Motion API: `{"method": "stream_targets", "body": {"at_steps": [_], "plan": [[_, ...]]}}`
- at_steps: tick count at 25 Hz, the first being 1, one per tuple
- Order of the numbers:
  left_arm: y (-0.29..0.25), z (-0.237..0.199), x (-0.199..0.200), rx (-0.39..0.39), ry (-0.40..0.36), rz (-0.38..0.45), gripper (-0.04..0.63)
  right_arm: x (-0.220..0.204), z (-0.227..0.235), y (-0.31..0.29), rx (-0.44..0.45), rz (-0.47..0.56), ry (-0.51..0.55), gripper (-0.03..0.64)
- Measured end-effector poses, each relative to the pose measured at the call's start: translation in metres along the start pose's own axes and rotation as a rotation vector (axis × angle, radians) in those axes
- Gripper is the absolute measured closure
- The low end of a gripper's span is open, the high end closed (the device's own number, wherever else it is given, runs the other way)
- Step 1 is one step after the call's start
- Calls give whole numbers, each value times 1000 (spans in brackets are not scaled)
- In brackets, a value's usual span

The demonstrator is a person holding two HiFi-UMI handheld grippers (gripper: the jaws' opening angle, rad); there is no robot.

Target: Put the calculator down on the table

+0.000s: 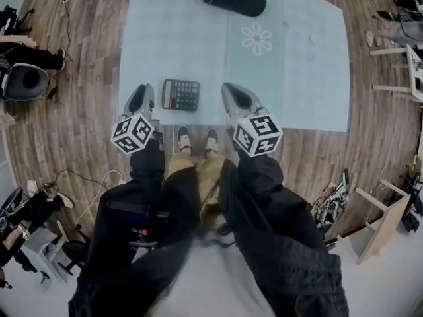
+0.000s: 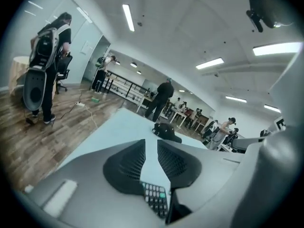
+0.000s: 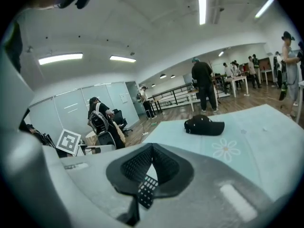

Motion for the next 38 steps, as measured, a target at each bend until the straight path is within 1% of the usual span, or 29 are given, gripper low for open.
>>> {"method": "stream_targets", "body": {"at_steps": [3, 5, 7, 11, 13, 16, 19, 23, 29, 38], "plan": [[-1, 49, 43, -99, -95, 94, 546, 41, -4, 8, 0, 78, 58, 615], [4, 80, 69, -152, -145, 153, 570, 65, -7, 15, 1, 119, 82, 615], [11, 105, 91, -197, -179, 202, 592, 86, -9, 22, 2, 159, 89, 615], [25, 139, 122, -255, -214, 262, 592, 125, -17, 36, 3, 230, 124, 615], [31, 154, 132, -271, -228, 272, 594, 141, -22, 43, 2, 263, 147, 615], [38, 180, 143, -312, -272, 283, 594, 162, -26, 50, -6, 297, 183, 615], [44, 205, 149, -357, -321, 283, 594, 176, -28, 56, -20, 331, 207, 615], [49, 228, 155, -388, -365, 280, 594, 195, -27, 66, -53, 395, 233, 615], [52, 246, 165, -424, -390, 292, 594, 223, -27, 78, -103, 462, 285, 615], [53, 264, 163, -467, -413, 287, 594, 230, -26, 87, -145, 486, 310, 615]]}}
Point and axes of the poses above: the fingertips, and each gripper's own axes: y backward along the fingers, z to its right, x out of its top, the point moved 3 cm from there along y, backward along the fingers, and after that the axes turned 9 degrees about y, right-handed, at the moved point
